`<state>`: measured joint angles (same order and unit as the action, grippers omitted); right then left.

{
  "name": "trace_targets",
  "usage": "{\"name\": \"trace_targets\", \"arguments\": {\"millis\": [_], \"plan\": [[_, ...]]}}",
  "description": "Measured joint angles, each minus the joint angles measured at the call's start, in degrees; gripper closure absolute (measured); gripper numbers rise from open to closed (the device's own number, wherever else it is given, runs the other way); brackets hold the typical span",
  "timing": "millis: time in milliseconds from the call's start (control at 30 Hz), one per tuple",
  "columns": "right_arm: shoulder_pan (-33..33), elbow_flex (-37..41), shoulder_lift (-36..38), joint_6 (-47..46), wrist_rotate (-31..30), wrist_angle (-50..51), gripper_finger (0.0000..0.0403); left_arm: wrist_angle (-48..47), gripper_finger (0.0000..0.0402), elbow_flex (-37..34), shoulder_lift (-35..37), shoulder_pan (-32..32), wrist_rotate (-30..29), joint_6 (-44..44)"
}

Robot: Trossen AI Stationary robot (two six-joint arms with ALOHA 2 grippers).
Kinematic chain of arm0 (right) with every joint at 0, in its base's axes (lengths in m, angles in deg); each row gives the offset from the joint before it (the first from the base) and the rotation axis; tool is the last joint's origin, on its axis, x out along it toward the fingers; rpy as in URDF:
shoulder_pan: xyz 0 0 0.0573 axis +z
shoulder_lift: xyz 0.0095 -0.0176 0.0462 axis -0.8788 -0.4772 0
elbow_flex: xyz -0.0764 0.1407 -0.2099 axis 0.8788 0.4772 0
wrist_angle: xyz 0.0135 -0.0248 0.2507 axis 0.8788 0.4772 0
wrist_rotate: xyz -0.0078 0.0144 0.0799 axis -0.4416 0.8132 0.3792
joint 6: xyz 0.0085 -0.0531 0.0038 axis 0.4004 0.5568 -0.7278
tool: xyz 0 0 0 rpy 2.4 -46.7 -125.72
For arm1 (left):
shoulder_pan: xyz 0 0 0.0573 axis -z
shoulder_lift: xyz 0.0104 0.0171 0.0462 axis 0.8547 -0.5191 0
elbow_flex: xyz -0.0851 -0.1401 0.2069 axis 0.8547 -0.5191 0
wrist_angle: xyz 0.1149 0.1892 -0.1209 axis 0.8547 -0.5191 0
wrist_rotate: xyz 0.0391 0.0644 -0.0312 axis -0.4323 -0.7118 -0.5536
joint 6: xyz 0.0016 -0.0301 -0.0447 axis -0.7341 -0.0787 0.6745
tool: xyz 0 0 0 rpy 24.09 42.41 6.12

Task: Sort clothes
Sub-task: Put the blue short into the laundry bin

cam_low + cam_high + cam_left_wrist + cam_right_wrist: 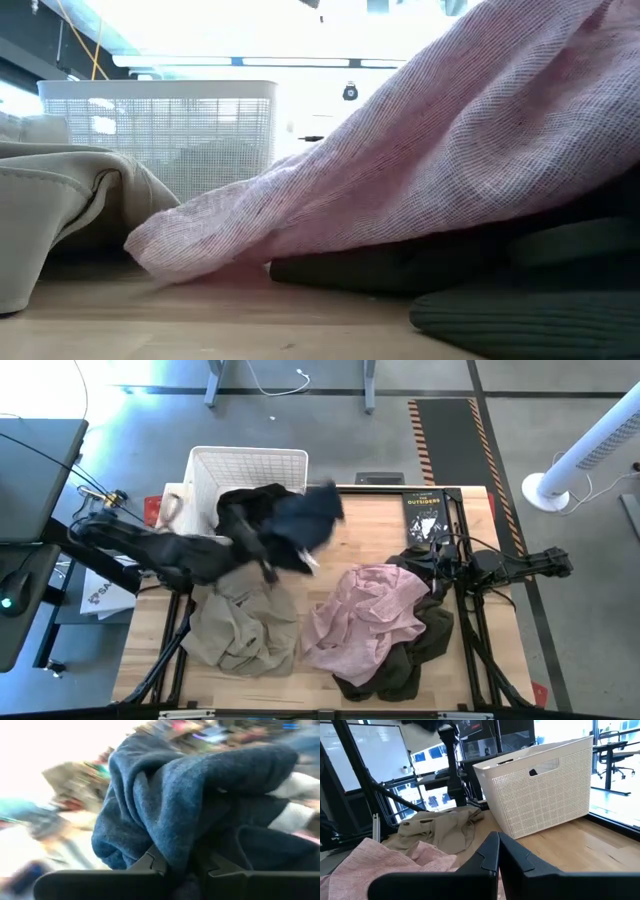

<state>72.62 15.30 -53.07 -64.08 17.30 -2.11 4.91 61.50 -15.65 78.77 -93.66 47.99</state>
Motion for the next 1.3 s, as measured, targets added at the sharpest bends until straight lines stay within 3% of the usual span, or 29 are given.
{"name": "trace_targets", "arguments": {"millis": [100, 200, 300, 400, 567, 700, 933, 1167, 1300], "plan": [[0.0, 0.0, 0.0, 0.0, 0.0, 0.0, 0.0402, 5.6, 0.0375, -0.1, 4.7, -2.0, -7.0, -13.6], [0.0, 0.0, 0.0, 0.0, 0.0, 0.0, 0.0402, 5.3, 0.0383, -0.2, 7.8, -6.8, -11.3, -18.5], [0.0, 0.0, 0.0, 0.0, 0.0, 0.0, 0.0402, -1.8, 0.0383, -0.6, 9.2, -12.7, -15.4, -17.6], [0.0, 0.0, 0.0, 0.0, 0.0, 0.0, 0.0402, -13.9, 0.0379, -0.6, 9.7, -18.6, -16.2, -9.3], [0.0, 0.0, 0.0, 0.0, 0.0, 0.0, 0.0402, -36.8, 0.0375, -0.7, 8.5, -29.1, -8.5, 10.4], [0.0, 0.0, 0.0, 0.0, 0.0, 0.0, 0.0402, -47.7, 0.0375, -0.7, 6.2, -37.8, -2.4, 20.7], [0.0, 0.0, 0.0, 0.0, 0.0, 0.0, 0.0402, -49.5, 0.0329, -0.7, 1.1, -48.1, 11.4, 24.5], [0.0, 0.0, 0.0, 0.0, 0.0, 0.0, 0.0402, -51.6, 0.0235, -0.6, -2.1, -55.0, 12.3, 26.8], [0.0, 0.0, 0.0, 0.0, 0.0, 0.0, 0.0402, -53.2, 0.0188, -0.3, -2.2, -58.1, 15.8, 26.2]]}}
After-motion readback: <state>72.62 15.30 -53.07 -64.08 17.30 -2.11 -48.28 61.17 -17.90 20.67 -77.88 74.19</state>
